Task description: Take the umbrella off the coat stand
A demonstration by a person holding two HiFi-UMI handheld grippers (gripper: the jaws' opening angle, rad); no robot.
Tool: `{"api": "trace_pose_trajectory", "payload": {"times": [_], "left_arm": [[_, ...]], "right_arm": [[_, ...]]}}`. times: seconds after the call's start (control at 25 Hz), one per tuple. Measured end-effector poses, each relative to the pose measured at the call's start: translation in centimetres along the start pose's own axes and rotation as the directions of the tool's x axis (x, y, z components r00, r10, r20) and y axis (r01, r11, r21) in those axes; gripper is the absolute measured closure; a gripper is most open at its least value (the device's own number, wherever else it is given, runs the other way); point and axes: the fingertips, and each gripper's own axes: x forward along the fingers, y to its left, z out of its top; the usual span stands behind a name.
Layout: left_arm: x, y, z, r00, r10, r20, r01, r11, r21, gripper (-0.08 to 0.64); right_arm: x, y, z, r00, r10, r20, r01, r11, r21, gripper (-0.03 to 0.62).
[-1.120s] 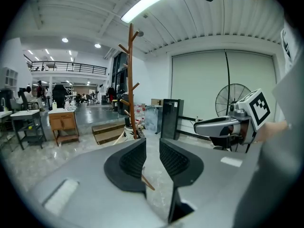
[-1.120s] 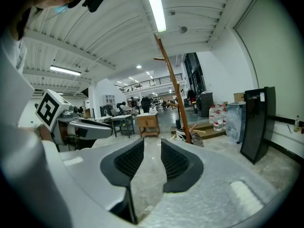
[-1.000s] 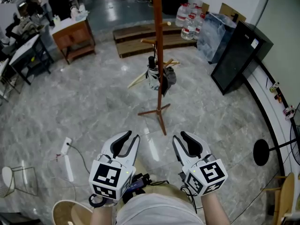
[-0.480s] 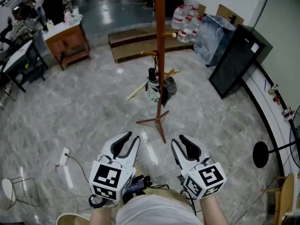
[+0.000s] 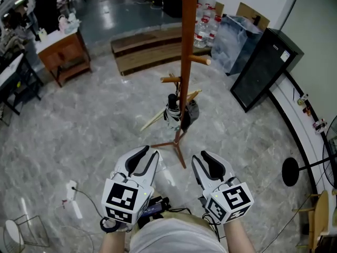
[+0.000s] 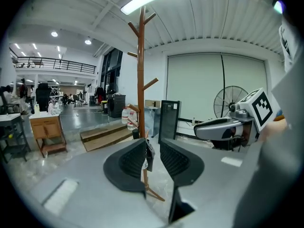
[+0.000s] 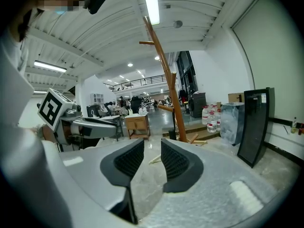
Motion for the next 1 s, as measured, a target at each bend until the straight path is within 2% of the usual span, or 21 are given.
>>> {"api": "trace_pose_trajectory", "payload": {"times": [0.48, 0.8, 1.0], "left_arm": [[4.8, 7.3, 2.2, 0.994, -0.098, -0.046, 0.1, 0.994, 0.045, 0.463], [7.0, 9.7, 2.1, 0.981, -0.172, -0.086, 0.178, 0.982, 0.066, 0.463], [7.5, 10.6, 1.8, 0.976, -0.193, -0.104, 0.2, 0.978, 0.065, 0.463]], "right_arm": [[8.1, -0.8, 2.8, 0.996, -0.087, -0.009, 0.087, 0.996, 0.024, 0.485], [11.3, -1.1, 3.1, 0.988, -0.152, -0.021, 0.152, 0.987, 0.042, 0.485], [12.2, -1.3, 3.0, 0.983, -0.18, -0.031, 0.181, 0.982, 0.046, 0.485]]}}
